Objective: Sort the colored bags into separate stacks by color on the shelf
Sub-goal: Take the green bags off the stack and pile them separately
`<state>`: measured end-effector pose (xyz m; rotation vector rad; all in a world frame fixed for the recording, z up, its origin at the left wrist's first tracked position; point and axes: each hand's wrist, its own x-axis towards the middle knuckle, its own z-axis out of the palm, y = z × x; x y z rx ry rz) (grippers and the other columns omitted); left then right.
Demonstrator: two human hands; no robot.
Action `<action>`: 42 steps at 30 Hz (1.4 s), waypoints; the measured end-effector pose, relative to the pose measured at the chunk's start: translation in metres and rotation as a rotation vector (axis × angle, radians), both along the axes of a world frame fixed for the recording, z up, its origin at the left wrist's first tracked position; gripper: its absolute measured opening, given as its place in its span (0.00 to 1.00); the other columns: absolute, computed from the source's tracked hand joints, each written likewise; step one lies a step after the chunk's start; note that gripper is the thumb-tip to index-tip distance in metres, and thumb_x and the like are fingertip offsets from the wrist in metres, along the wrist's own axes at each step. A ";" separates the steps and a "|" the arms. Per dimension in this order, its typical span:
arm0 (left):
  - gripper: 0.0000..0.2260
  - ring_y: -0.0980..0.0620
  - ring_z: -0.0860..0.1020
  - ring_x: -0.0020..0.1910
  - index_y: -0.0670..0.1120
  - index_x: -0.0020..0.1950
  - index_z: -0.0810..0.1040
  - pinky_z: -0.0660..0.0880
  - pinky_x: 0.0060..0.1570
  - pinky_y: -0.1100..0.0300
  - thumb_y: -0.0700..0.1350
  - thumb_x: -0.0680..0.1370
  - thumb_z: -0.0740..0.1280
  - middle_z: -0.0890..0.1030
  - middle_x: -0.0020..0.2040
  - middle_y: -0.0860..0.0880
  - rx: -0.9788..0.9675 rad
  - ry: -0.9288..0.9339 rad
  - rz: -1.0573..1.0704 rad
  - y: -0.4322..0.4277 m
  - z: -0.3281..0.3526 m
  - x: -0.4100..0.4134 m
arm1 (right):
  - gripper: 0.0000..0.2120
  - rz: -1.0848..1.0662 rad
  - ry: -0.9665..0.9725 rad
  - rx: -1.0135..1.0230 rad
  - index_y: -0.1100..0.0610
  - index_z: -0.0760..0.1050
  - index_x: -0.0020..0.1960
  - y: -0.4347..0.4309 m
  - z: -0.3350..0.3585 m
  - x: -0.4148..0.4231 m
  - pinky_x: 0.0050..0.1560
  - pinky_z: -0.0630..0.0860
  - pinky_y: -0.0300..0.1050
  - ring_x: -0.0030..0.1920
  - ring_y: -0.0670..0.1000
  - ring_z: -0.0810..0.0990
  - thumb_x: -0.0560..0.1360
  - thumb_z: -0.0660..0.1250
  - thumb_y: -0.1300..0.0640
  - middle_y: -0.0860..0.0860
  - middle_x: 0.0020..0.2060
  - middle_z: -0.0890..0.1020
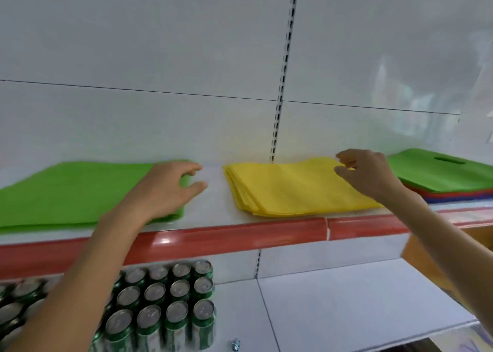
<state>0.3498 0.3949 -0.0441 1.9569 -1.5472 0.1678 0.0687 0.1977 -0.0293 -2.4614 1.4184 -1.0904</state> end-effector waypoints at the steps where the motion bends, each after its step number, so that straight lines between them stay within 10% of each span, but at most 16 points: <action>1: 0.20 0.52 0.74 0.61 0.47 0.66 0.73 0.65 0.58 0.63 0.49 0.75 0.67 0.78 0.61 0.48 -0.001 0.002 -0.013 -0.011 -0.003 -0.019 | 0.14 0.005 0.016 -0.015 0.60 0.79 0.58 -0.010 -0.003 -0.018 0.56 0.74 0.47 0.52 0.55 0.80 0.73 0.69 0.59 0.57 0.52 0.83; 22: 0.20 0.51 0.72 0.63 0.49 0.68 0.70 0.64 0.59 0.62 0.52 0.77 0.64 0.75 0.63 0.49 0.055 -0.089 -0.213 -0.219 0.024 -0.272 | 0.12 -0.131 0.069 0.022 0.59 0.79 0.57 -0.179 0.010 -0.258 0.60 0.73 0.53 0.56 0.57 0.78 0.76 0.65 0.57 0.57 0.54 0.81; 42: 0.30 0.43 0.64 0.70 0.42 0.71 0.66 0.63 0.68 0.52 0.61 0.77 0.58 0.65 0.71 0.40 0.391 -0.026 0.163 -0.392 -0.013 -0.386 | 0.17 -0.003 0.217 0.118 0.61 0.78 0.57 -0.380 0.017 -0.347 0.58 0.74 0.52 0.55 0.59 0.77 0.73 0.70 0.51 0.59 0.54 0.80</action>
